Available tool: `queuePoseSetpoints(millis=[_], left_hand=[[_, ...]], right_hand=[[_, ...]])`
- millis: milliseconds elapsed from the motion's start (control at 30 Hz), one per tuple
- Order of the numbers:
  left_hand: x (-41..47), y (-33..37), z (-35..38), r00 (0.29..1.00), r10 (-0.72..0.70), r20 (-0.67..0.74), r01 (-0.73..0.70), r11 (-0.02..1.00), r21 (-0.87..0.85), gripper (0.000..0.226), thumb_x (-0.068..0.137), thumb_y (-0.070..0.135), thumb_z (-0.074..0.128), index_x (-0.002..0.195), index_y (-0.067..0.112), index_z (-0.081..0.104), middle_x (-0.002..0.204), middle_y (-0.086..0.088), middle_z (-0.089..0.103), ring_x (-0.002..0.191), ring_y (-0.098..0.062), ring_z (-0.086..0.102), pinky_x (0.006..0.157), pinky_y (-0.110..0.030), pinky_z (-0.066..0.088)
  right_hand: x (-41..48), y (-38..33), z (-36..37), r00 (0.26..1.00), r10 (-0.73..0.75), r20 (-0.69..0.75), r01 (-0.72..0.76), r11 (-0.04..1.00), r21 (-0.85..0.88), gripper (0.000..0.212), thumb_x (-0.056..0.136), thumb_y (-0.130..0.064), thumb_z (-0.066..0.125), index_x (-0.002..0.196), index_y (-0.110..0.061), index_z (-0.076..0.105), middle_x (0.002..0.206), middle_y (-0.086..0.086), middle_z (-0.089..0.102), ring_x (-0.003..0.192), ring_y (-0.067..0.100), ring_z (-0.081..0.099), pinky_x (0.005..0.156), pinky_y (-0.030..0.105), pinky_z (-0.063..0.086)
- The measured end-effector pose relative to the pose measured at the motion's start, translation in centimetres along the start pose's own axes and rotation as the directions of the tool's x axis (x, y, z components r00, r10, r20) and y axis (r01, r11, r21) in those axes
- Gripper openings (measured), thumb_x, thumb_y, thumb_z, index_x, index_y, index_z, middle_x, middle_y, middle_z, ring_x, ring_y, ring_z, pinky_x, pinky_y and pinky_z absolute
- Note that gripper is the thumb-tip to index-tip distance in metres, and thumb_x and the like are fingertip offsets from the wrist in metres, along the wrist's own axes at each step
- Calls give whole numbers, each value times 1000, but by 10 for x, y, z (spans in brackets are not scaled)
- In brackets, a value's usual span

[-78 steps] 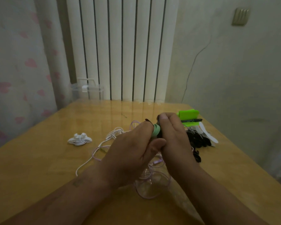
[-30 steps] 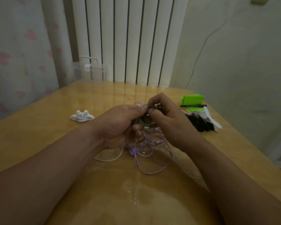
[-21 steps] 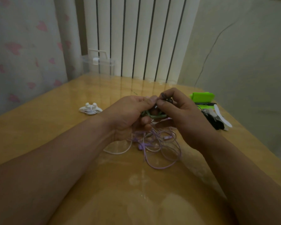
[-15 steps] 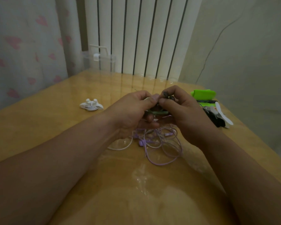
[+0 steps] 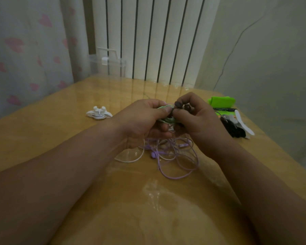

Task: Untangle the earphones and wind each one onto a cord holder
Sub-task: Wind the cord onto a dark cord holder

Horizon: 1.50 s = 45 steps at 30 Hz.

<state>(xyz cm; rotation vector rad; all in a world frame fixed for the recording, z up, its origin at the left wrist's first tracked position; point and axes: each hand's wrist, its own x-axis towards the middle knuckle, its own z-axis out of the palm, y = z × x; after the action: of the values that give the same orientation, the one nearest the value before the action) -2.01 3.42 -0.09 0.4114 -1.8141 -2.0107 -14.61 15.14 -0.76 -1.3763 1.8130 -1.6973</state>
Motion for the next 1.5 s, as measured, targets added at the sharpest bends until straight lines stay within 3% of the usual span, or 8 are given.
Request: queuePoseSetpoints(millis=[200,467,633,800,900,1033,1267,1500], left_hand=[[-1,-3,6,999,-19,-33,17,997,-78,22,108,3,48,101,6,69,65,-2,66,55,-9,59,60,-29,62],[-1,-4,1,996,55,-64,-48,994,102,22,111,18,50,115,6,67,92,-15,59,56,-12,55,59,-31,58],[-2,-7,3,970,205,-128,-152,930,334,19,109,15,51,107,16,70,65,-4,59,53,-13,56,55,-31,56],[-8,-4,3,910,409,-73,-270,716,644,19,109,13,44,103,20,60,77,-2,65,61,-14,65,56,-39,58],[-9,-2,2,892,453,0,-297,586,754,10,110,23,47,103,19,53,79,3,62,66,-11,62,58,-34,49],[-8,0,0,899,436,28,-276,517,810,11,110,28,46,104,20,49,83,5,60,68,-10,58,56,-26,41],[-7,1,-4,946,325,-1,-208,610,764,18,110,24,43,94,28,49,80,-3,63,63,-15,63,54,-34,54],[-6,0,-6,979,199,-47,-148,849,507,15,111,21,46,105,16,60,71,-18,66,53,-20,63,56,-40,62]], right_hand=[[-3,5,3,985,-162,-54,127,906,-403,11,97,-21,70,98,-26,61,78,-3,63,65,15,61,57,34,55],[-6,-5,10,986,-86,-140,64,986,-156,11,98,-17,70,102,-11,61,90,20,65,76,41,67,64,58,59],[-5,1,18,955,-251,-155,168,895,-414,15,91,-21,72,95,-20,57,82,3,62,74,24,60,63,41,55],[-6,1,24,920,-340,-192,214,850,-481,16,86,-20,71,90,-18,55,81,2,59,74,23,57,61,39,49],[-7,-2,23,951,-224,-211,154,940,-305,14,88,-16,70,90,-13,56,77,10,60,72,33,62,60,49,57],[-9,-7,22,968,-170,-184,140,977,-161,9,90,-9,64,91,-6,56,77,18,60,68,34,64,56,37,58],[-9,-2,25,948,-271,-169,187,901,-392,14,89,-15,69,92,-13,56,73,0,56,65,15,53,58,33,47],[-6,-1,14,976,-194,-98,142,910,-389,10,97,-24,71,99,-22,62,86,-5,65,80,19,68,71,50,59]])
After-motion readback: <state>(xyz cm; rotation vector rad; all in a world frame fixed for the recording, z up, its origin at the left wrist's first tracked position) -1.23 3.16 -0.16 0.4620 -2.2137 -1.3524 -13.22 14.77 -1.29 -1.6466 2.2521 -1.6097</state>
